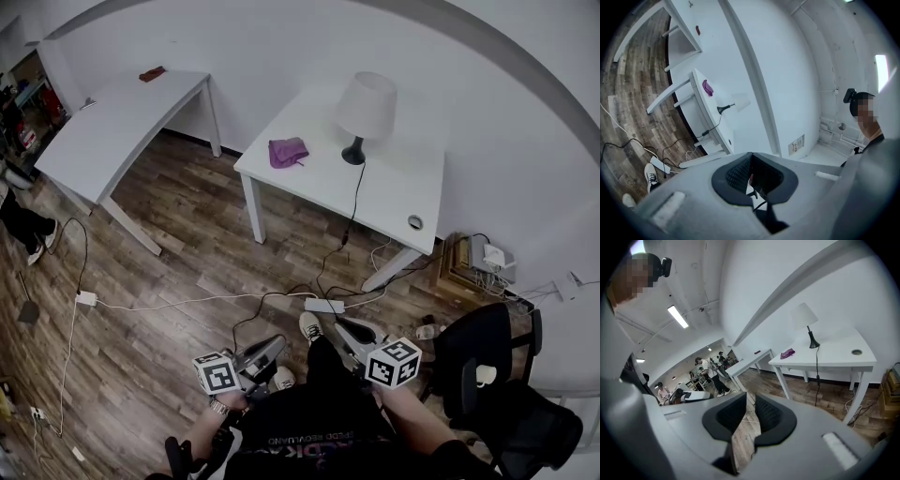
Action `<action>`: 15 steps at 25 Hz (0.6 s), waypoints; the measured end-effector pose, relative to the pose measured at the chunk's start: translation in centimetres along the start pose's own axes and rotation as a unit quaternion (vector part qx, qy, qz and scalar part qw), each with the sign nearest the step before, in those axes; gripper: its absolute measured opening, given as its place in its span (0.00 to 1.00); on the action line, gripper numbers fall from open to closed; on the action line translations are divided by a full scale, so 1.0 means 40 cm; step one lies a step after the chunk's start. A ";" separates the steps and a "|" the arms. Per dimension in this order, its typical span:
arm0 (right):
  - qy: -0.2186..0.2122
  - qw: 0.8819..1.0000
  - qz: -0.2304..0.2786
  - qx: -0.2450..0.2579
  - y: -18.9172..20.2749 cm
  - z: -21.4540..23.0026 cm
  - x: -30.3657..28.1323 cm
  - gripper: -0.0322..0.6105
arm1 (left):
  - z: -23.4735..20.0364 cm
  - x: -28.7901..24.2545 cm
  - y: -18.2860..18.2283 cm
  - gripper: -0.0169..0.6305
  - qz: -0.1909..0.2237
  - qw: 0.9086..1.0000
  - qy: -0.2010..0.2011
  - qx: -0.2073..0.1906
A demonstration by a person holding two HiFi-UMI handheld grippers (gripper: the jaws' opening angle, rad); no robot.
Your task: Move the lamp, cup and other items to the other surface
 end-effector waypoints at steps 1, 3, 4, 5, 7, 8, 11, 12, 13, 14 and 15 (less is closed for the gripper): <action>-0.004 1.000 -0.002 0.003 -0.014 0.010 -0.021 0.15 | -0.007 0.015 -0.014 0.02 0.017 1.000 -0.009 0.001; -0.012 1.000 -0.005 0.010 -0.045 0.031 -0.073 0.17 | -0.021 0.043 -0.046 0.02 0.048 0.998 -0.026 0.002; -0.014 1.000 -0.006 0.014 -0.063 0.043 -0.101 0.18 | -0.028 0.054 -0.062 0.02 0.061 0.998 -0.033 -0.001; -0.015 1.000 -0.007 0.020 -0.085 0.056 -0.130 0.18 | -0.033 0.063 -0.078 0.02 0.073 0.996 -0.041 -0.005; -0.016 0.999 -0.009 0.035 -0.137 0.085 -0.195 0.19 | -0.043 0.079 -0.111 0.02 0.096 0.994 -0.058 -0.011; -0.019 0.999 -0.010 0.043 -0.166 0.099 -0.231 0.20 | -0.049 0.087 -0.127 0.02 0.110 0.992 -0.067 -0.013; -0.025 0.997 -0.021 0.063 -0.251 0.142 -0.350 0.22 | -0.074 0.113 -0.173 0.02 0.158 0.983 -0.095 -0.010; -0.025 0.997 -0.025 0.070 -0.280 0.157 -0.389 0.23 | -0.082 0.118 -0.187 0.02 0.172 0.980 -0.103 -0.008; -0.024 0.996 -0.028 0.077 -0.308 0.174 -0.428 0.24 | -0.090 0.118 -0.199 0.02 0.184 0.977 -0.110 -0.006; -0.022 0.996 -0.030 0.085 -0.337 0.192 -0.467 0.24 | -0.098 0.114 -0.210 0.02 0.193 0.974 -0.117 -0.005; -0.018 0.995 -0.031 0.093 -0.367 0.212 -0.506 0.25 | -0.108 0.108 -0.221 0.02 0.199 0.972 -0.123 -0.003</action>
Point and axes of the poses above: the fingertips, and each gripper's own axes: x backward along the fingers, z to its right, y out of its underside, the point moved 4 cm from there along x, backward along the fingers, and after that the axes turned 6 degrees about y, right-handed, at the moved point
